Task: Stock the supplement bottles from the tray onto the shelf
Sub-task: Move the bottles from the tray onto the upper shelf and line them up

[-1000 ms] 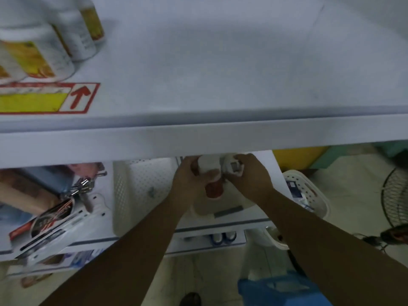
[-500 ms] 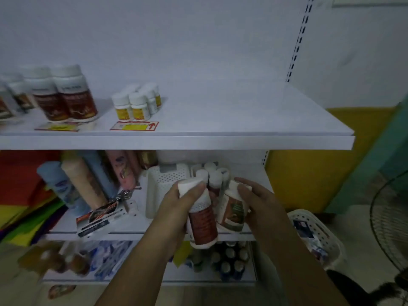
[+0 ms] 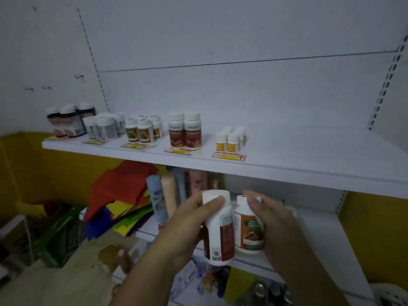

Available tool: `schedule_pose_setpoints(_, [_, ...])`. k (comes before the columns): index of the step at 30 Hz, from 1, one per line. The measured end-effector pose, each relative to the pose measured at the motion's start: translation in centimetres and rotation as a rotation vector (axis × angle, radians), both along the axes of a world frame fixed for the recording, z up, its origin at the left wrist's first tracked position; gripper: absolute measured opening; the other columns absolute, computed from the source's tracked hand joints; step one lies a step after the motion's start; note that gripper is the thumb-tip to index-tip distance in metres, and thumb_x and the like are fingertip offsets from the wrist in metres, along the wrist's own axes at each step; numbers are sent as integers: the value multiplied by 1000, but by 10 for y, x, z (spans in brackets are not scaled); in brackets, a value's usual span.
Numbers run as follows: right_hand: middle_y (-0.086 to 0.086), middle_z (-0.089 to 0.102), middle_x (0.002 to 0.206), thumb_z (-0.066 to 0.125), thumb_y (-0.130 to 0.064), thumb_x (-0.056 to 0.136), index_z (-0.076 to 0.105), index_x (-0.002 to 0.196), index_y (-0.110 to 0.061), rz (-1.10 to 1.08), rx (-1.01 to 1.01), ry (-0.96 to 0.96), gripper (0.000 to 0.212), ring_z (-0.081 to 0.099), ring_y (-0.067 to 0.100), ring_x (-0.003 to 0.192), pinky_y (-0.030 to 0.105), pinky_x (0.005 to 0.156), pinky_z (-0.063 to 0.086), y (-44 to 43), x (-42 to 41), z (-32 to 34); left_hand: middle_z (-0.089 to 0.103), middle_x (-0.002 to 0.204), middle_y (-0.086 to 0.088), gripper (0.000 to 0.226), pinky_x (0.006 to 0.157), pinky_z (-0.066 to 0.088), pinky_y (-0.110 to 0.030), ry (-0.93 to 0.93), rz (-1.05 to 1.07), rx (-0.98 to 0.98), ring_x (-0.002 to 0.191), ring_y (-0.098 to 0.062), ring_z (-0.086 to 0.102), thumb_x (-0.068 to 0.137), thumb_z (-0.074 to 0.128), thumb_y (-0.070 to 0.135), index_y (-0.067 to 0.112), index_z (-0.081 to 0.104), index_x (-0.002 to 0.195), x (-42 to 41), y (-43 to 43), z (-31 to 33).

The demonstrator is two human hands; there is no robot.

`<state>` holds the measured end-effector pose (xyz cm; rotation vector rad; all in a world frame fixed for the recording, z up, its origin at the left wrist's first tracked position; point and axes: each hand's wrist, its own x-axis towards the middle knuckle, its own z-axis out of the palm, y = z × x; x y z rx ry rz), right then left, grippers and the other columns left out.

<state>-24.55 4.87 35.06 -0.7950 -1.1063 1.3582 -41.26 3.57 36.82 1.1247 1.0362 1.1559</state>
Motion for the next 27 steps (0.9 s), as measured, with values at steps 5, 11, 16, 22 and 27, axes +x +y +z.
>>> schedule_pose_setpoints(5, [2,76,87,68,-45,54,76,83,-33,49,-21,-29,33,73,21,75,26,53,56,19,-55,5,72,99,-13,60,71,56,-35,10,61,47,86,-24,69,54,86,38,16,64,105,-57,19,5])
schedule_pose_setpoints(11, [8,75,93,68,-45,66,74,90,-29,75,11,-116,30,72,27,85,38,68,57,51,-141,24,67,84,-7,54,60,53,-29,-3,138,52,69,-17,68,53,82,40,20,55,95,-128,57,20])
schedule_pose_setpoints(16, [5,76,88,66,-46,62,75,86,-29,5,84,-121,31,73,24,79,30,58,57,68,-176,43,75,99,-7,24,68,58,-33,-158,-93,-61,87,-21,72,89,54,19,18,62,111,-176,86,36])
schedule_pose_setpoints(22, [4,76,92,64,-42,65,75,87,-30,-38,51,-114,27,73,24,83,32,63,58,86,-190,47,74,103,-6,31,76,56,-32,7,-232,70,97,-22,70,70,68,27,19,71,100,-198,104,46])
schedule_pose_setpoints(27, [6,75,98,68,-37,69,71,100,-20,-97,56,-109,35,71,26,91,42,76,56,108,-185,61,74,82,1,41,59,54,-23,190,-172,249,74,-12,70,44,83,45,28,69,78,-198,135,76])
